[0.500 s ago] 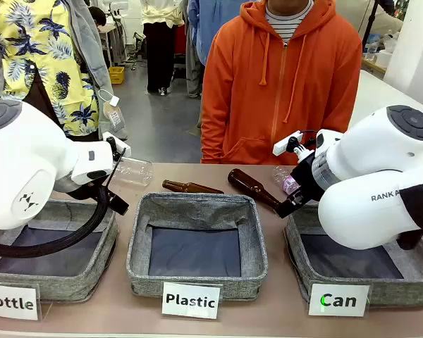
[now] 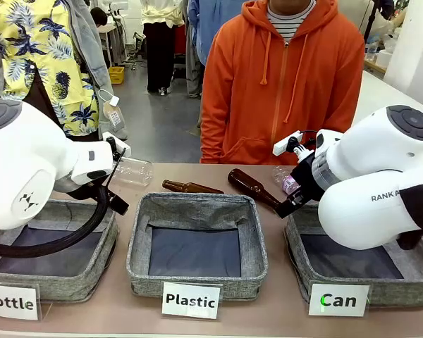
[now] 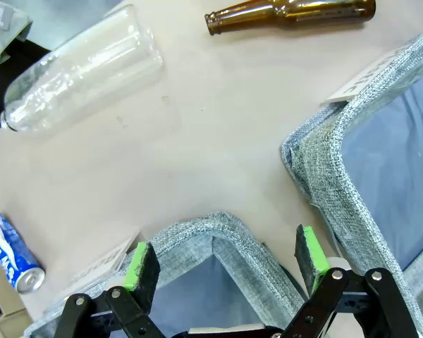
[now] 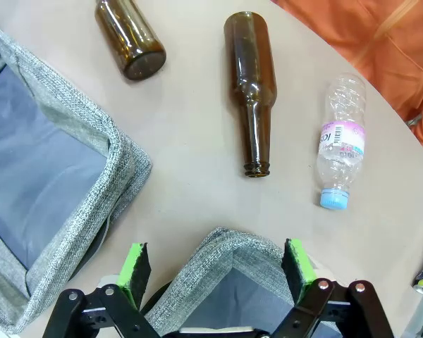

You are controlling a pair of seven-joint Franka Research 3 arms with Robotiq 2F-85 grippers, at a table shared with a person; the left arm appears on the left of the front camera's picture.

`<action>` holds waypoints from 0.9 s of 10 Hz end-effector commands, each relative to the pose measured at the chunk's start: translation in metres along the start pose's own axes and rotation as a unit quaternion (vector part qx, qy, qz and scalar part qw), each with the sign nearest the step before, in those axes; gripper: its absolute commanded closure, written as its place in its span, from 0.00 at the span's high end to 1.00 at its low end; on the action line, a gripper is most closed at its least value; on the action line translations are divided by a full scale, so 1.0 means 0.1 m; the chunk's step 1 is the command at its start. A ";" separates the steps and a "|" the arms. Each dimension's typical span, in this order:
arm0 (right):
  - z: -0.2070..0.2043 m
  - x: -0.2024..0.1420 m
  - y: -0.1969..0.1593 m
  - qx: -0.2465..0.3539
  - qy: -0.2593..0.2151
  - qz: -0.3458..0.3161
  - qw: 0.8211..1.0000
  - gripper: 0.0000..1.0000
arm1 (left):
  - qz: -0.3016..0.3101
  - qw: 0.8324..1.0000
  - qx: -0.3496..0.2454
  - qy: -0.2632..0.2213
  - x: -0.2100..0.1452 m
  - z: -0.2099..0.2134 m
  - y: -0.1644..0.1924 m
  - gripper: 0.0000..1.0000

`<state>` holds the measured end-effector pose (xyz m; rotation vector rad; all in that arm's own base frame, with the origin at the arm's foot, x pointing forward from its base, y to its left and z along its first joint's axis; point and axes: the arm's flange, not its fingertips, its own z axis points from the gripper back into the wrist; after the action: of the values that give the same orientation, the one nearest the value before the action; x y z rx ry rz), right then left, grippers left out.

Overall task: Sort the can waste into the basket.
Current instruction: Pick up the can waste from the table and place it in the right Fabric basket.

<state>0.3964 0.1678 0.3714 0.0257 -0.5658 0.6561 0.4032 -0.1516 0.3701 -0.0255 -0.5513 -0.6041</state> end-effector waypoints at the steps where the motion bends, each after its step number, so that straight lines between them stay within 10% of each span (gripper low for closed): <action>1: 0.00 0.00 0.00 0.000 0.000 -0.001 1.000 1.00 | 0.000 1.000 0.000 0.000 0.00 0.00 0.00 1.00; 9: 0.00 0.00 0.00 0.000 0.000 -0.001 1.000 1.00 | 0.000 1.000 0.000 0.000 0.00 0.00 0.00 1.00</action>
<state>0.3964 0.1678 0.3714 0.0257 -0.5658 0.6561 0.4032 -0.1515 0.3701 -0.0255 -0.5513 -0.6041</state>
